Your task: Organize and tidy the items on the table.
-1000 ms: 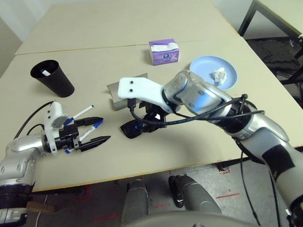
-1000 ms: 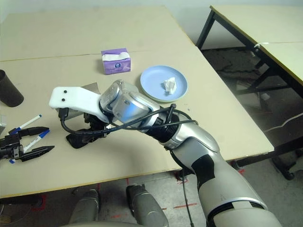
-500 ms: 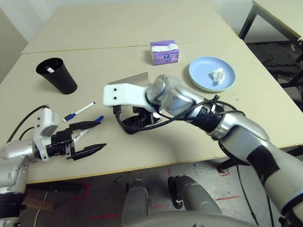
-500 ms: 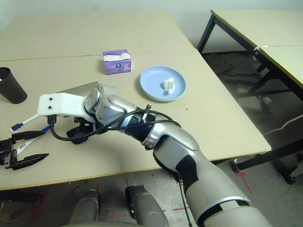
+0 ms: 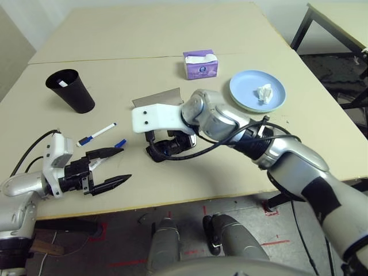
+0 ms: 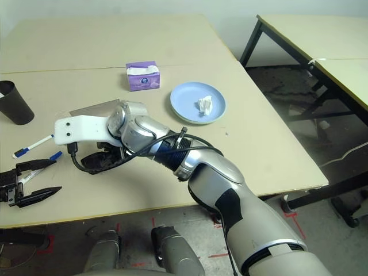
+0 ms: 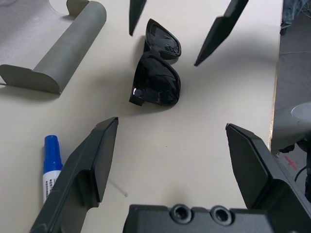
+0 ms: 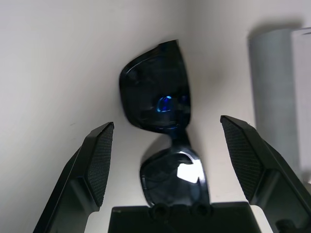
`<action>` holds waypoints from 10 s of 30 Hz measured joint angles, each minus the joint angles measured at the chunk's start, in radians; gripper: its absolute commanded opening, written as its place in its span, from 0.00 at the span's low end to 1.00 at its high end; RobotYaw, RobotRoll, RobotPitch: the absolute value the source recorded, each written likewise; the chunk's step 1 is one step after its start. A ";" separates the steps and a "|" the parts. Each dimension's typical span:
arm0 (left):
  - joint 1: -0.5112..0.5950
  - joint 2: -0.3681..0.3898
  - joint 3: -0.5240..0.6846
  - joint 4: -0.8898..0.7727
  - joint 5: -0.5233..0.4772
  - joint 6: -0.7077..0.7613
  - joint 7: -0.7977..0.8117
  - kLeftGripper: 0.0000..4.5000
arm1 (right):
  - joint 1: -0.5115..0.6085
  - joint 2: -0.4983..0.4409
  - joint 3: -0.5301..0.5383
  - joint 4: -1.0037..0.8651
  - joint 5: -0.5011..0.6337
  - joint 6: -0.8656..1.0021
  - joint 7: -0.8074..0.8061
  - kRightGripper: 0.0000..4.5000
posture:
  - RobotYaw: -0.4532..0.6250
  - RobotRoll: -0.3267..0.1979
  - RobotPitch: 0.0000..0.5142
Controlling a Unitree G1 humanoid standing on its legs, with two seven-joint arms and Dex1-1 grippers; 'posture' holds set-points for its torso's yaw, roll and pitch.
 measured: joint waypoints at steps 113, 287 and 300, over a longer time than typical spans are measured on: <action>0.000 -0.050 0.002 -0.098 -0.038 0.013 0.134 1.00 | -0.250 0.089 -0.168 0.347 -0.180 -0.254 0.151 0.03 | 0.48 0.62 0.24; -0.047 -0.105 0.113 -0.089 -0.003 0.108 0.397 1.00 | 0.904 -0.268 -0.989 -0.232 0.568 -0.417 0.036 0.99 | 0.48 0.62 0.33; -0.093 -0.107 0.109 -0.075 0.020 0.128 0.476 1.00 | 0.915 -0.271 -1.026 0.010 0.567 -0.765 -0.024 0.99 | 0.48 0.62 0.33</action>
